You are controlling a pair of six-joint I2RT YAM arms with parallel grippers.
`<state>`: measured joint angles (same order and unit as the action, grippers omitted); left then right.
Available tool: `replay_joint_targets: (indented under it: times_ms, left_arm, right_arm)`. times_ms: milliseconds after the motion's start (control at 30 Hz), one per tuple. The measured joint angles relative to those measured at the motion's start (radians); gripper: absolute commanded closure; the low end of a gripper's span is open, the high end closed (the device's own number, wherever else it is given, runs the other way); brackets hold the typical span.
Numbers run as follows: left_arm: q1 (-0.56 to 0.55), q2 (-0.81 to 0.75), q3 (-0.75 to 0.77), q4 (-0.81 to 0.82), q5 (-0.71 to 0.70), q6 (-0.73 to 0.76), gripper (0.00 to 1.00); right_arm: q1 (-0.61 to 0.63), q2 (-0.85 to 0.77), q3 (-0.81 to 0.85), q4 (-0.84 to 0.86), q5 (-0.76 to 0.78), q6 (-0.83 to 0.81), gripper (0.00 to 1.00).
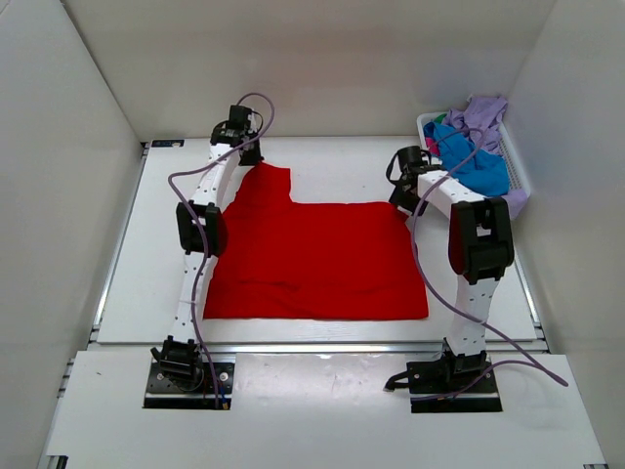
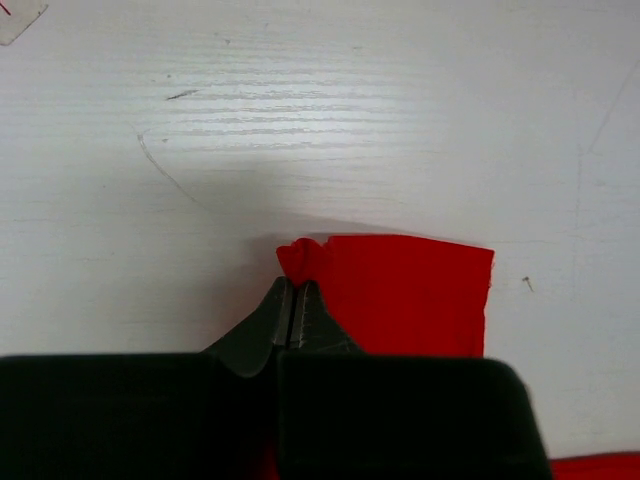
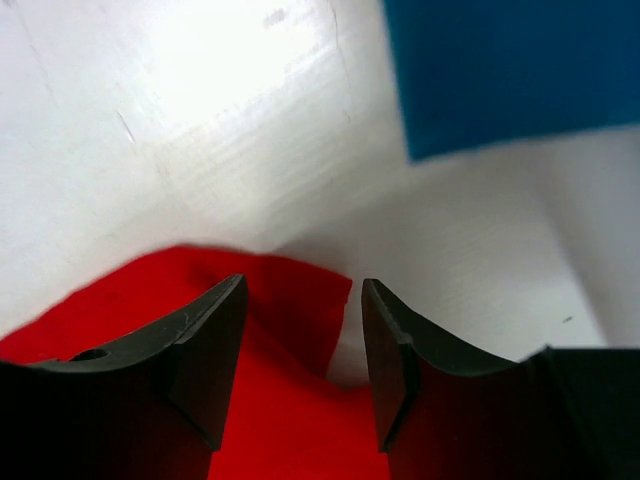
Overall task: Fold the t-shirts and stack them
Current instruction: Grap the side of the flattened tshirt furthest away from the robot with both arms
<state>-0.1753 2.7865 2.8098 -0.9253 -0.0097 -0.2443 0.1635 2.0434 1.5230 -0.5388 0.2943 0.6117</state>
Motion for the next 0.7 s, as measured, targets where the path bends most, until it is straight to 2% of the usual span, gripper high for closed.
replay_joint_targets:
  times_ms: [333,500,633,700]
  left_arm:
    - [-0.004,-0.014,0.0,-0.019,0.019,0.008,1.0]
    - [-0.002,-0.014,0.0,-0.031,0.022,0.011,1.0]
    - [0.006,-0.015,0.0,-0.043,0.029,0.011,1.0]
    - [0.01,-0.017,0.0,-0.047,0.031,0.011,1.0]
  right_arm:
    - [0.011,0.002,-0.029,-0.045,0.001,0.026,0.53]
    - [0.011,0.026,-0.026,-0.047,0.001,0.025,0.6]
    - [0.012,0.043,-0.004,-0.047,0.002,0.026,0.62]
    - [0.012,0.044,-0.003,-0.047,0.001,0.025,0.81]
